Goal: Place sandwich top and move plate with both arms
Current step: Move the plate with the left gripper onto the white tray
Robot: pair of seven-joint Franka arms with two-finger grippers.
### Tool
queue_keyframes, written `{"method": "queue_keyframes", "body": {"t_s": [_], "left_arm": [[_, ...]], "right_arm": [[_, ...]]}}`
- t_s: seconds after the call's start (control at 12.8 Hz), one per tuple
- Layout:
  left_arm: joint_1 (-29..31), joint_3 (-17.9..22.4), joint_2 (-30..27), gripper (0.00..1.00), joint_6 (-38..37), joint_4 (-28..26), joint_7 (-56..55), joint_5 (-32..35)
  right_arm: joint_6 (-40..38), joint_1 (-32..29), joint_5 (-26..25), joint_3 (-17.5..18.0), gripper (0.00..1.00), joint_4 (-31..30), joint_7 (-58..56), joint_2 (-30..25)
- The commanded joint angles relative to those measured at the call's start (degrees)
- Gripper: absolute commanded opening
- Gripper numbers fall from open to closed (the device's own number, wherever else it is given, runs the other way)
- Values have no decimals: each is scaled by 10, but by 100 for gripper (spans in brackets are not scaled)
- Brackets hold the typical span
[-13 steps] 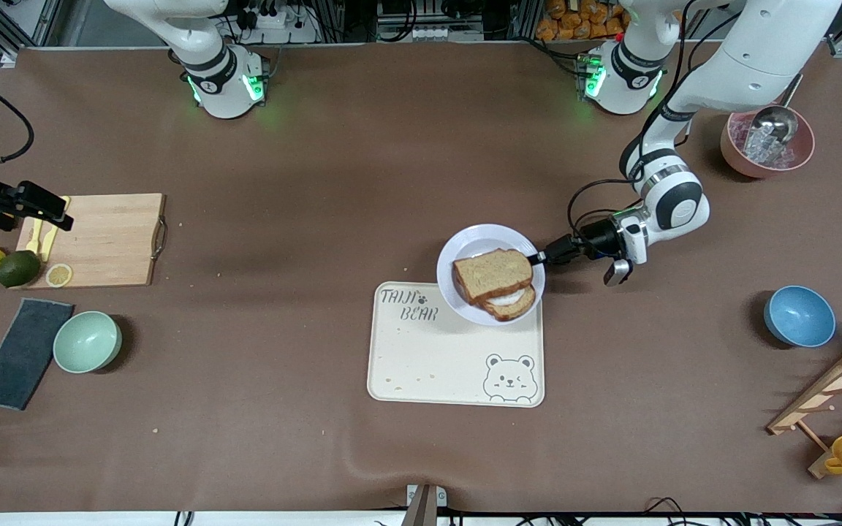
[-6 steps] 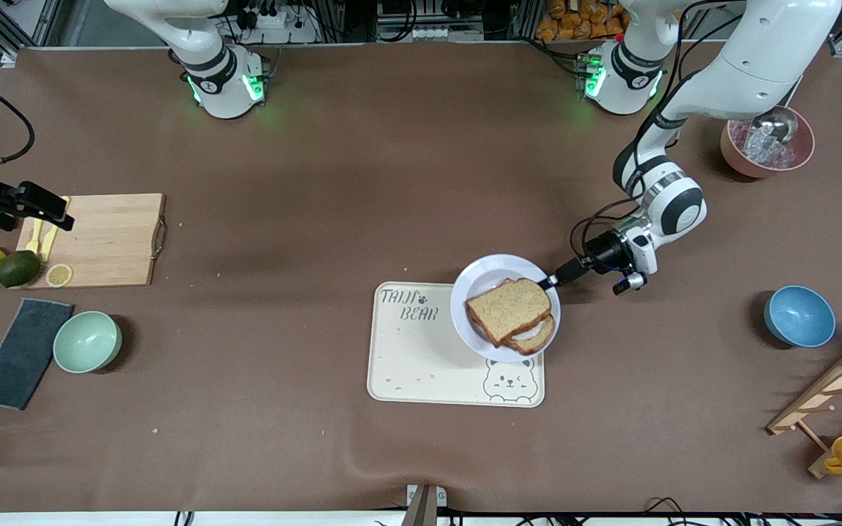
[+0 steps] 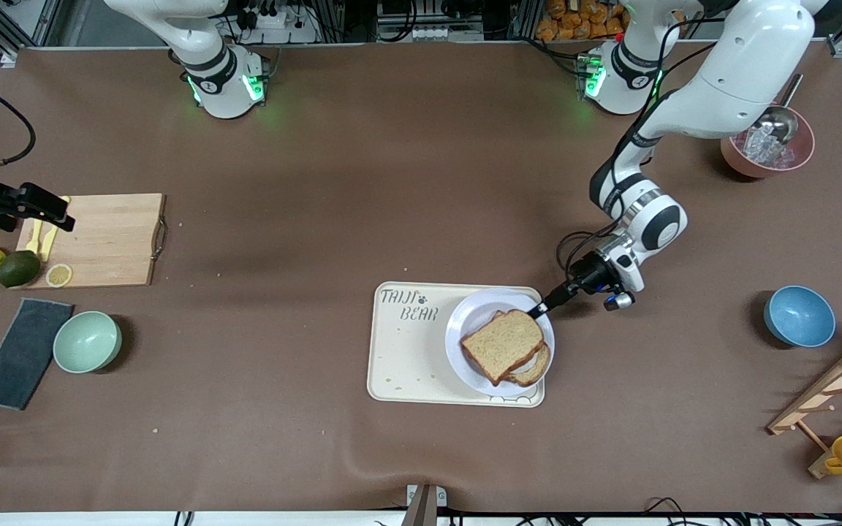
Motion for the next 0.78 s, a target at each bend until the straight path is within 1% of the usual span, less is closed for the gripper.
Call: {"method": "queue_keyframes", "body": {"t_s": [0.0,0.16,0.31,0.39,0.47,0.55,0.62,0.7], "left_arm": [[-37,0,30,0,30,47,10,-44],[-40,0,50,0,30,57,46,-60],[-45,0,76,0,30,70,84,-64],[-45,0,80,0,30,72,93,-64],[-45,0,81,13,31,73,96,-63],[-45,0,79,63,31,73,101,-62],[-45,0,75,100,31,73,108,-62],[-41,0,73,100,34,71,107,-63]], "right_arm": [[-3,-15,-7,11,100,4,1,7],[-9,-17,-6,11,100,3,3,7],[-19,-18,-3,11,100,4,5,7],[-17,-17,-3,11,100,4,6,7],[-14,-16,-2,11,100,4,8,7],[-14,-16,-2,11,100,5,8,7],[-13,-16,-2,11,100,5,8,7],[-13,-16,-2,11,100,5,8,7]]}}
